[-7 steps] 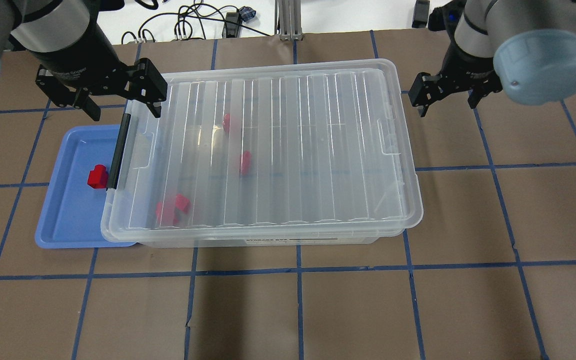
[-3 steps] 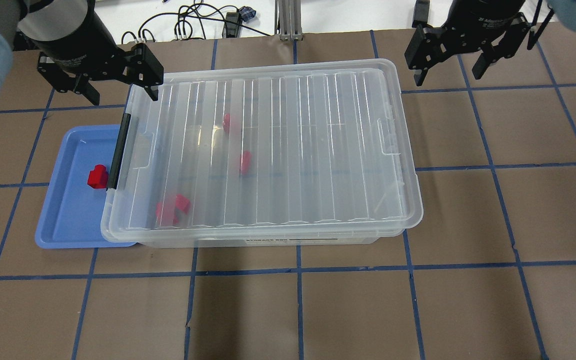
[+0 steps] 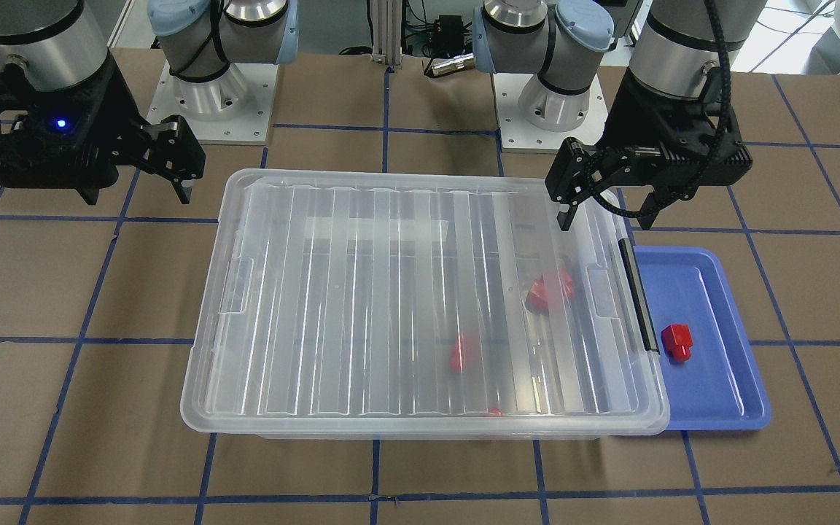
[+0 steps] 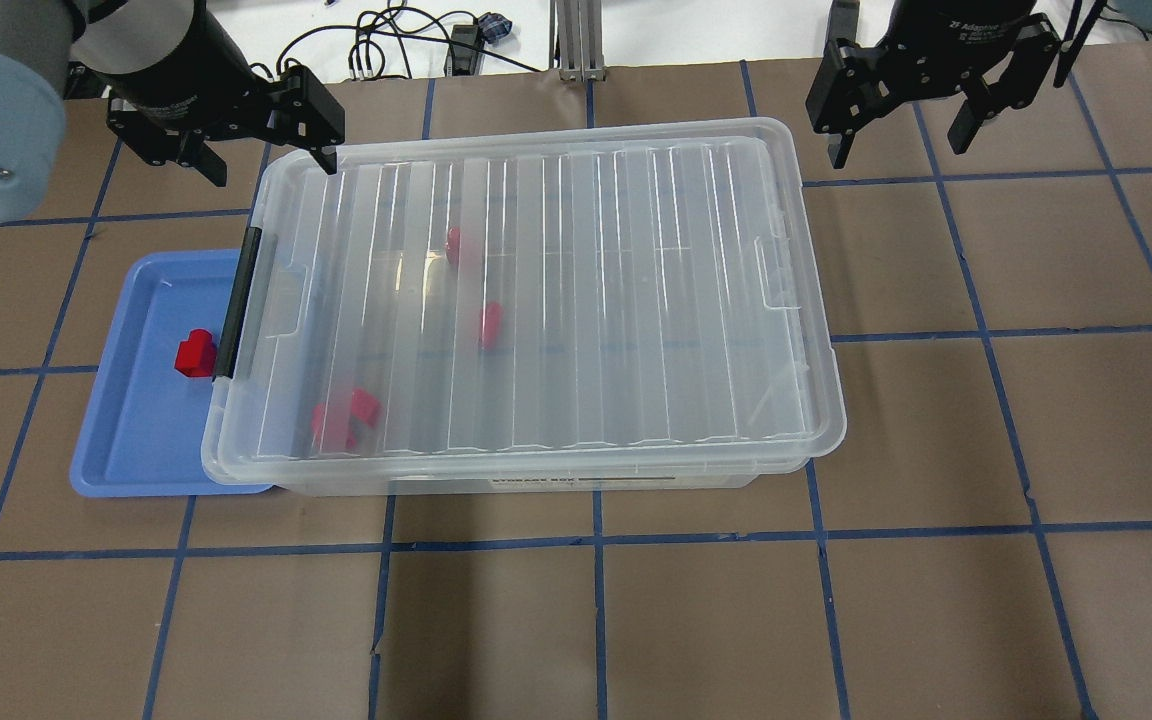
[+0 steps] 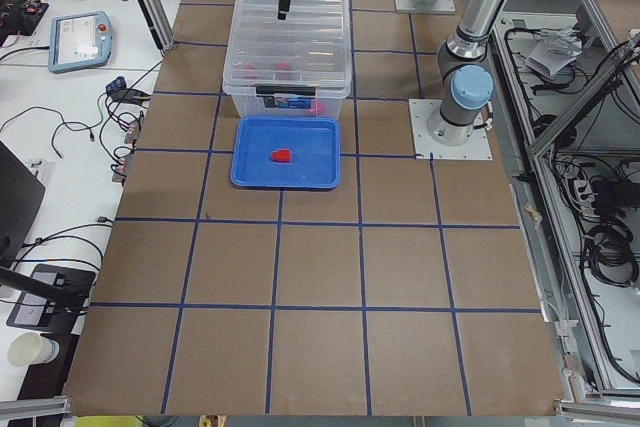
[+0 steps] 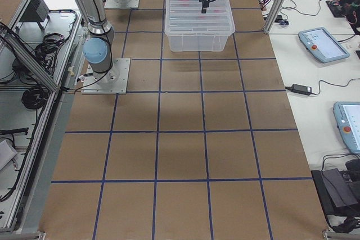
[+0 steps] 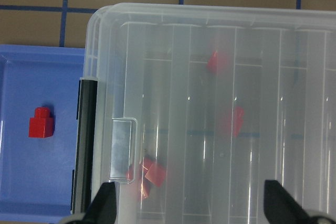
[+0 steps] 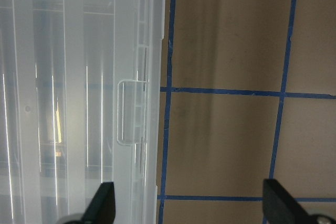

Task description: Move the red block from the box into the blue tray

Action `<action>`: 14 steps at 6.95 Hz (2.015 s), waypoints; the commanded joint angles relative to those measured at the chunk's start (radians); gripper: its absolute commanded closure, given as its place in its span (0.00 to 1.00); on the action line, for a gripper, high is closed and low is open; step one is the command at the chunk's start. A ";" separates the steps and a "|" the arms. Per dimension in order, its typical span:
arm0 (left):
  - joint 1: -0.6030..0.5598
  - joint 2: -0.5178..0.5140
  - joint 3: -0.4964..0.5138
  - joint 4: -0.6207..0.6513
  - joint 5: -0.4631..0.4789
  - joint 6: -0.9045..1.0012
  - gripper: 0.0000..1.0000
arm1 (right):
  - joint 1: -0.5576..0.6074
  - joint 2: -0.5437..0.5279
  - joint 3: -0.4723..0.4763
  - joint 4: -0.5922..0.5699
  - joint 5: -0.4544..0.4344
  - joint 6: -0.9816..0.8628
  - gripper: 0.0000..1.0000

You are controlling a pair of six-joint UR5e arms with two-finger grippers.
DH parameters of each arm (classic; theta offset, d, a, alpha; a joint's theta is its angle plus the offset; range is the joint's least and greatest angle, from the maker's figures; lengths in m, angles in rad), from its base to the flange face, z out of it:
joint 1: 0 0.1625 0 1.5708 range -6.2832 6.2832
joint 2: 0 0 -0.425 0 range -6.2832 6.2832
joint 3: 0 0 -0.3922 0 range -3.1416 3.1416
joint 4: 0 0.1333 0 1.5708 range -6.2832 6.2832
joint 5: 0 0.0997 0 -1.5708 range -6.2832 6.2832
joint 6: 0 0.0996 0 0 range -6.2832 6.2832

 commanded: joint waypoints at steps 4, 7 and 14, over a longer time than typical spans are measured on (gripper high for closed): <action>0.003 -0.027 0.135 -0.188 -0.008 -0.012 0.00 | 0.000 0.009 -0.006 -0.005 -0.016 -0.003 0.00; 0.002 -0.006 0.071 -0.180 0.000 0.003 0.00 | 0.000 0.009 -0.009 -0.004 -0.016 -0.003 0.00; -0.001 -0.002 0.070 -0.184 -0.003 0.003 0.00 | 0.000 0.009 -0.008 -0.004 -0.013 -0.005 0.00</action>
